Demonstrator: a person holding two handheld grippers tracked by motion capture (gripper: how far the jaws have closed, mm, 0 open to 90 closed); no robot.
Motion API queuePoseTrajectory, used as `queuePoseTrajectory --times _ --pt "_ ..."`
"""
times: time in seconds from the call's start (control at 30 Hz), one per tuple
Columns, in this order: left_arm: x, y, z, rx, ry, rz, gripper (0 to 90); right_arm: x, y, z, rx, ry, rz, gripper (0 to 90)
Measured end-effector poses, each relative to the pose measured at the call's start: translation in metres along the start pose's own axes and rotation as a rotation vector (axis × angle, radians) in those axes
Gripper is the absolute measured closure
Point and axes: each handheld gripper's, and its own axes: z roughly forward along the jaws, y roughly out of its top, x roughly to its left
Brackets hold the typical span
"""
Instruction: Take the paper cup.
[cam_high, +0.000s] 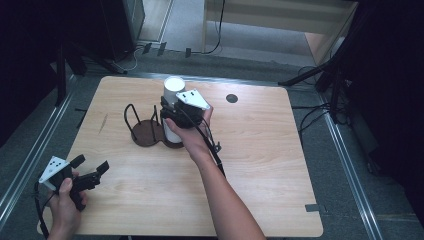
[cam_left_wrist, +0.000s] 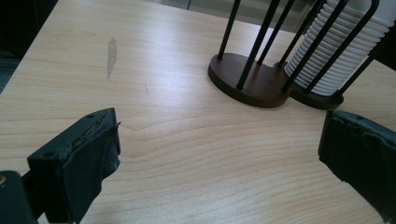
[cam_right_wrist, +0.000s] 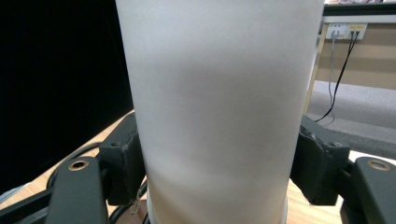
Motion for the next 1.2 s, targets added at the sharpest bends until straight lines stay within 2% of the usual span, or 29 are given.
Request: queuePoseTrajectory --times 0.67,1.2 --pt "0.0 0.0 0.0 -0.001 0.0 0.0 0.0 -0.003 0.024 -0.013 -0.05 -0.013 0.017 28.8" --pt "0.0 0.0 0.0 -0.001 0.0 0.001 0.0 -0.024 0.03 -0.026 -0.052 -0.069 0.03 28.8"
